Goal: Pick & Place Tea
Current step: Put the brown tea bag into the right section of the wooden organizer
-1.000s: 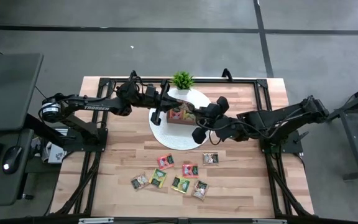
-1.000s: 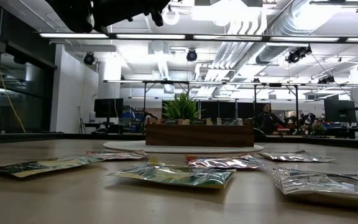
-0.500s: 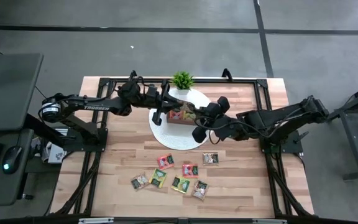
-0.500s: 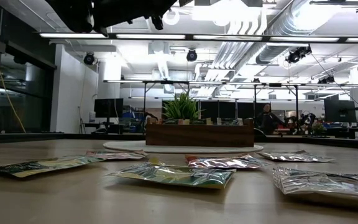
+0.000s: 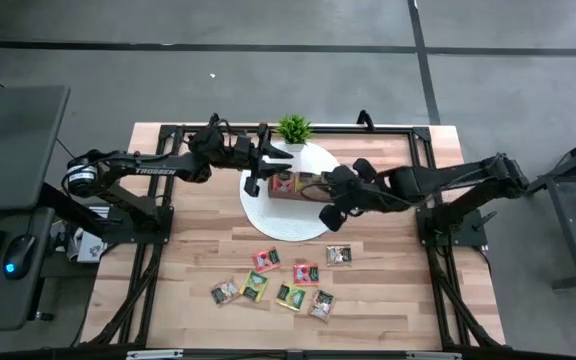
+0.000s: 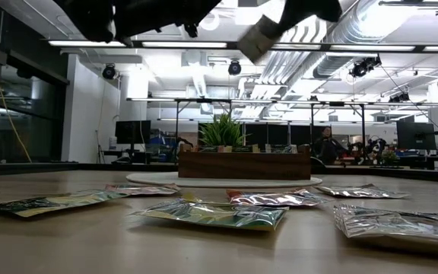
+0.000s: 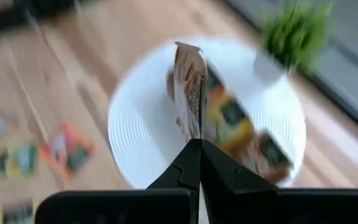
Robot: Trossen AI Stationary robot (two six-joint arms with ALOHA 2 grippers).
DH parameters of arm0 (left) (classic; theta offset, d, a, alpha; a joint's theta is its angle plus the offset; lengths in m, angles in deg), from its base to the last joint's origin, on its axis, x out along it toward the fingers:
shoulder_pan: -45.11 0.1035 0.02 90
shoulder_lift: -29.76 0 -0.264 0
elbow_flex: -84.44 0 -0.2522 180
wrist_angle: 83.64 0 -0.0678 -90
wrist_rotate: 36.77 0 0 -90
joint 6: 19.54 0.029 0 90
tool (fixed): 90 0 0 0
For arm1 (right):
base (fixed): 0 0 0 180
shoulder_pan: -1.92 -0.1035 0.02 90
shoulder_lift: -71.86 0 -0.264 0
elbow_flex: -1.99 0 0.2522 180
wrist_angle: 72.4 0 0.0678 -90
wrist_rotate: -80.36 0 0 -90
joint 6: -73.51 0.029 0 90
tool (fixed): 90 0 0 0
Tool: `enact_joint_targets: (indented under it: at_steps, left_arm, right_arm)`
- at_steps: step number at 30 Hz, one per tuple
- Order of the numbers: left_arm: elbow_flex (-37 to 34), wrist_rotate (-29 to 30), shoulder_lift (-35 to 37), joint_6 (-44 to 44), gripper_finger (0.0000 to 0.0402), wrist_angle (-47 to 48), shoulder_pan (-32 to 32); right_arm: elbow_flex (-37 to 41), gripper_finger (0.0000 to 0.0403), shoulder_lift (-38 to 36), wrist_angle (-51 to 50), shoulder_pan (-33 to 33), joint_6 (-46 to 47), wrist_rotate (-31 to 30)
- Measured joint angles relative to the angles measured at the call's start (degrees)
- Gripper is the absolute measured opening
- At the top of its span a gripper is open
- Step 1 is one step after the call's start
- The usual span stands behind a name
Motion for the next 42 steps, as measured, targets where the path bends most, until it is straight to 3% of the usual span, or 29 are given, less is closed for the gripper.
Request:
enact_joint_targets:
  at_steps: [9, 19, 33, 42]
  left_arm:
    - [0.0, -17.93, 0.0, -9.11, 0.0111, 0.13, 8.14]
    - [0.0, -22.97, 0.0, -10.38, 0.0111, 1.65, 8.36]
    - [0.0, -23.41, 0.0, -9.96, 0.0111, 6.49, 8.36]
    - [0.0, -23.37, 0.0, -8.28, 0.0111, 9.91, 8.36]
  right_arm:
    - [0.0, 0.0, 0.3, -7.62, 15.01, -16.86, 20.51]
    - [0.0, 0.0, 5.81, -9.64, 31.25, -36.38, 34.38]
    - [0.0, 0.0, 16.26, -11.65, 34.38, -48.87, 34.56]
    - [0.0, 0.0, 18.6, -12.64, 34.35, -52.74, 32.11]
